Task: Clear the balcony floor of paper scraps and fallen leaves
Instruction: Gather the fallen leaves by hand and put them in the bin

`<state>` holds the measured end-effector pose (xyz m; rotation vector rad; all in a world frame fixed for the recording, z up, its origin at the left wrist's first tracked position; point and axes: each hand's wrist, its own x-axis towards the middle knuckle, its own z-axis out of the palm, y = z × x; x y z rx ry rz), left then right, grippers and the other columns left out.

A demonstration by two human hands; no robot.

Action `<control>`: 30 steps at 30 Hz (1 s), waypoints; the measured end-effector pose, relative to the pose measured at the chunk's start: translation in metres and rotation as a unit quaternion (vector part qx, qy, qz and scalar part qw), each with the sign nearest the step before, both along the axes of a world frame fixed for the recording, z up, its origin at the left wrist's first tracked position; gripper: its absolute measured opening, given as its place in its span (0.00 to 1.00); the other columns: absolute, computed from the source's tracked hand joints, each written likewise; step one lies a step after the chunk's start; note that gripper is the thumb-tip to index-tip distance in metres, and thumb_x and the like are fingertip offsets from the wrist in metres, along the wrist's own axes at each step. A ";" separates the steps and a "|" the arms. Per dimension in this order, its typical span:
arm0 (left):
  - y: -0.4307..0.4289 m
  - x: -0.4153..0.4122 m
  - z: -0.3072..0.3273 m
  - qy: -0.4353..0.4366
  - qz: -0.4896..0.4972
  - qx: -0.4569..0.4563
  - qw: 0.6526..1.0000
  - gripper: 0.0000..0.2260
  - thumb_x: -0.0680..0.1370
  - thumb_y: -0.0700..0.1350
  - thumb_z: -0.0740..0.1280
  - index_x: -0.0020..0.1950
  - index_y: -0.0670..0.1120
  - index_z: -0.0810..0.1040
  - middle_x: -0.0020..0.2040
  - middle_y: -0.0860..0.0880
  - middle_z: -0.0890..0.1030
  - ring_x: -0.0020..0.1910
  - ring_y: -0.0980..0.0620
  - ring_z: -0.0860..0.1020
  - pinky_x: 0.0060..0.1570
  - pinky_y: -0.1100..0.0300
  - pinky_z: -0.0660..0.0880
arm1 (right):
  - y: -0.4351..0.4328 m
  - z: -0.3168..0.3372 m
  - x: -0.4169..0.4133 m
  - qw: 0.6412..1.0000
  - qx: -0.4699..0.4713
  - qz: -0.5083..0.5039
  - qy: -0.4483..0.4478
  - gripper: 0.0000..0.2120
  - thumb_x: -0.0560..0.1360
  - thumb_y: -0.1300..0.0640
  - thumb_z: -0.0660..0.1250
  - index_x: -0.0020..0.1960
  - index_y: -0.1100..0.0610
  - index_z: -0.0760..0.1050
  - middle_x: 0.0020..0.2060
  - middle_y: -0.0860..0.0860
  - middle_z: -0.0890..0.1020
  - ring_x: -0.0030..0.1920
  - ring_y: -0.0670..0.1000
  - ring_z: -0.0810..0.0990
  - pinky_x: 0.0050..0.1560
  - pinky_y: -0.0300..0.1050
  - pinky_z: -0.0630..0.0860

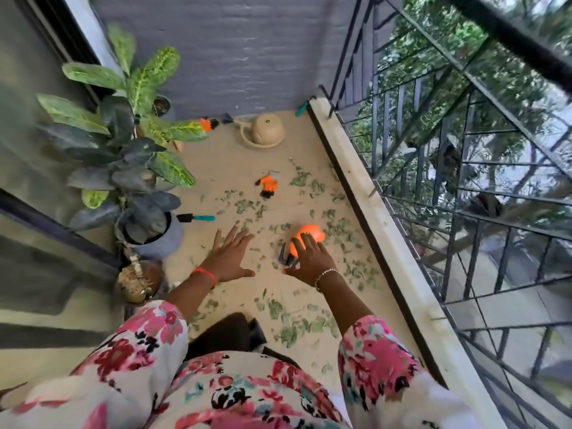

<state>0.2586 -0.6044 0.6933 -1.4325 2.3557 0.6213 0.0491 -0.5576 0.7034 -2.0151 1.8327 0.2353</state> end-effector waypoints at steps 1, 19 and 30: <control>-0.003 -0.004 0.000 0.007 0.004 0.000 1.000 0.42 0.75 0.60 0.65 0.78 0.46 0.43 0.78 0.49 0.43 0.76 0.48 0.37 0.73 0.44 0.37 | -0.006 0.000 -0.005 1.000 0.002 0.002 0.001 0.38 0.74 0.42 0.64 0.75 0.57 0.51 0.75 0.56 0.52 0.76 0.55 0.48 0.73 0.52 0.51; -0.246 -0.005 -0.026 0.022 0.005 0.003 1.000 0.43 0.75 0.62 0.64 0.78 0.44 0.44 0.79 0.48 0.45 0.77 0.47 0.41 0.73 0.43 0.39 | -0.256 -0.031 0.020 0.998 0.048 -0.029 -0.011 0.31 0.79 0.46 0.57 0.76 0.57 0.50 0.76 0.57 0.49 0.76 0.55 0.47 0.72 0.52 0.51; -0.427 -0.047 -0.026 0.023 -0.070 -0.007 0.997 0.41 0.75 0.58 0.66 0.78 0.46 0.47 0.79 0.48 0.46 0.77 0.47 0.41 0.73 0.43 0.38 | -0.405 -0.045 -0.020 0.967 0.045 -0.221 -0.116 0.29 0.78 0.48 0.60 0.73 0.61 0.58 0.72 0.59 0.59 0.73 0.57 0.58 0.70 0.49 0.59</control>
